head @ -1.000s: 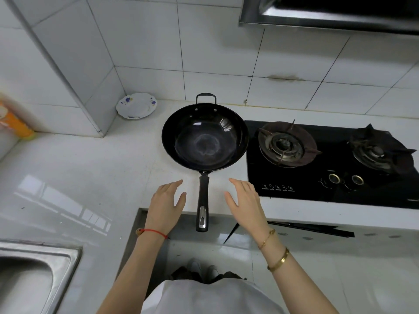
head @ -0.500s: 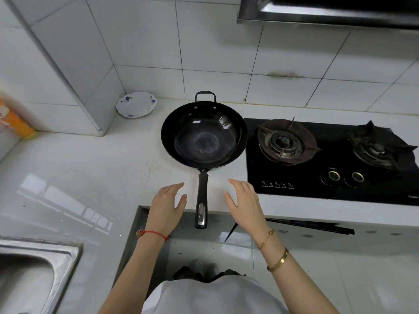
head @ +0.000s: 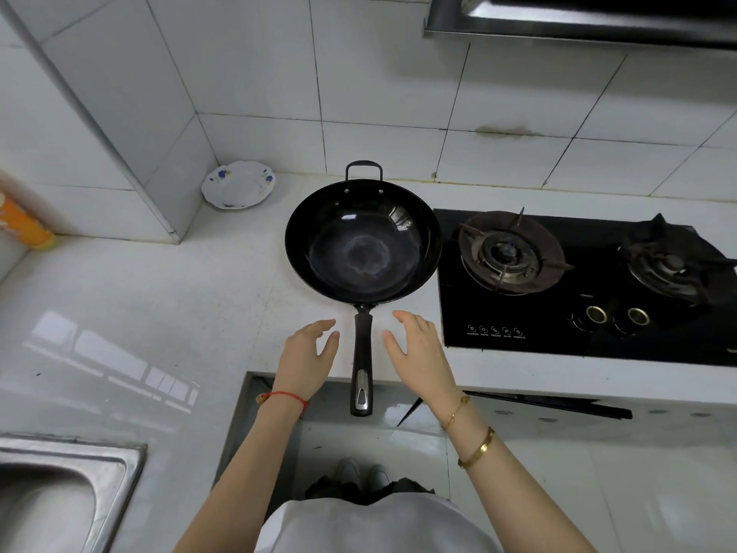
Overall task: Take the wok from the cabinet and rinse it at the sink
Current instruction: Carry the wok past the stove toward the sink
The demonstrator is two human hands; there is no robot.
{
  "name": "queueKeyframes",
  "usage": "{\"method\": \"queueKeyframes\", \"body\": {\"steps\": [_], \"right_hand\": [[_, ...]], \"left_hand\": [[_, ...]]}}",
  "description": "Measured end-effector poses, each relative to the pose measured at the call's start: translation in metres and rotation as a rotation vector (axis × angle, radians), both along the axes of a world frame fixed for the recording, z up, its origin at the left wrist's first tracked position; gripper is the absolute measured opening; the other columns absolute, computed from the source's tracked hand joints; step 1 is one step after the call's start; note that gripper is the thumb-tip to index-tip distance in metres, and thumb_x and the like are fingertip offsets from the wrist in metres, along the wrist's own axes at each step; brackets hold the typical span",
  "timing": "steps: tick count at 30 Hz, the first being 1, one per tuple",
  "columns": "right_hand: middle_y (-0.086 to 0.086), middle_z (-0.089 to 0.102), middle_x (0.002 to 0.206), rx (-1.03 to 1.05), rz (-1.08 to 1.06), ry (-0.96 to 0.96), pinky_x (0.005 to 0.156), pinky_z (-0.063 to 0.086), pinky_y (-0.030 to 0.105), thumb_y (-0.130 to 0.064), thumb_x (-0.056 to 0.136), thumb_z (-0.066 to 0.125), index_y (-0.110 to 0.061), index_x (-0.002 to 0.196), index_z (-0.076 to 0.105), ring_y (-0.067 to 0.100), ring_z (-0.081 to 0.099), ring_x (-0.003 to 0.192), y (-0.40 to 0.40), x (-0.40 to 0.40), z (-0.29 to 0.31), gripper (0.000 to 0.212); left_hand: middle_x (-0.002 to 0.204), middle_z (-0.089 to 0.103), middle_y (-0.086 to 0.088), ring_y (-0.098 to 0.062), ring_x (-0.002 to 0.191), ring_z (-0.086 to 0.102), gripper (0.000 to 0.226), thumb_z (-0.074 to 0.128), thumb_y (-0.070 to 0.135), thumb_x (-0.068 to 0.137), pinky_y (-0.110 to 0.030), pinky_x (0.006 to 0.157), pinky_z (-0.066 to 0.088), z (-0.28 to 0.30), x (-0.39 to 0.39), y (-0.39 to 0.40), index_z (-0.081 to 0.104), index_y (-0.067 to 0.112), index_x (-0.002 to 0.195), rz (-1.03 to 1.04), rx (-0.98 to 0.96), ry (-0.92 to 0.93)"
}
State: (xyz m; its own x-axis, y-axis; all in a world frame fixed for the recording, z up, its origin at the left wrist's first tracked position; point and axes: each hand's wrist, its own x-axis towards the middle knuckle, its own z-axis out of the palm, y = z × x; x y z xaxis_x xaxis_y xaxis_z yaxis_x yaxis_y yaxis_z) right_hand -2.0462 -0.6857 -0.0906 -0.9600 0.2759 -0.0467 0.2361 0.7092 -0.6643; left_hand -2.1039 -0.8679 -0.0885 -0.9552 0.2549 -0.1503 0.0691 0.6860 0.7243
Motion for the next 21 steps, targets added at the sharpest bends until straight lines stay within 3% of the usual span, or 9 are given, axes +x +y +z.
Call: {"method": "queueKeyframes", "body": {"steps": [3,7,12,15,21], "right_hand": [[0.006,0.048,0.142,0.002,0.017,-0.124,0.105,0.039,0.036,-0.040,0.098,0.048,-0.012,0.143,0.039,0.023,0.040,0.131,-0.010,-0.019,-0.009,0.054],[0.012,0.052,0.129,-0.035,-0.005,-0.288,0.095,0.043,0.037,-0.042,0.094,0.054,-0.005,0.131,0.045,0.029,0.045,0.120,-0.023,-0.038,-0.025,0.053],[0.015,0.058,0.108,-0.149,-0.076,-0.340,0.076,0.047,0.036,-0.036,0.093,0.058,-0.002,0.109,0.050,0.031,0.056,0.102,-0.034,-0.054,-0.040,0.039],[0.016,0.062,0.105,-0.210,-0.131,-0.367,0.064,0.041,0.031,-0.029,0.094,0.055,0.001,0.109,0.052,0.030,0.061,0.093,-0.040,-0.061,-0.044,0.034],[0.013,0.069,0.105,-0.333,-0.166,-0.421,0.058,0.042,0.018,-0.011,0.094,0.049,-0.003,0.113,0.063,0.017,0.059,0.084,-0.044,-0.068,-0.052,0.025]], "left_hand": [[0.131,0.064,-0.005,-0.018,0.116,0.059,0.041,0.048,0.033,0.100,-0.020,0.093,0.039,-0.007,-0.016,0.011,0.058,0.012,0.133,-0.003,0.008,-0.146],[0.129,0.065,-0.006,-0.022,0.120,0.057,0.042,0.043,0.037,0.100,-0.024,0.094,0.037,-0.018,-0.034,0.030,0.061,0.012,0.130,-0.003,0.032,-0.346],[0.096,0.067,-0.010,-0.024,0.093,0.059,0.033,0.046,0.033,0.099,-0.033,0.089,0.045,-0.030,-0.045,0.047,0.070,0.010,0.097,0.059,0.192,-0.523],[0.102,0.071,-0.013,-0.022,0.095,0.062,0.035,0.050,0.034,0.097,-0.036,0.094,0.048,-0.036,-0.047,0.052,0.070,0.006,0.104,0.072,0.247,-0.597],[0.106,0.071,-0.016,-0.026,0.103,0.066,0.030,0.056,0.028,0.096,-0.037,0.097,0.052,-0.048,-0.047,0.057,0.068,0.004,0.109,0.146,0.416,-0.734]]}}
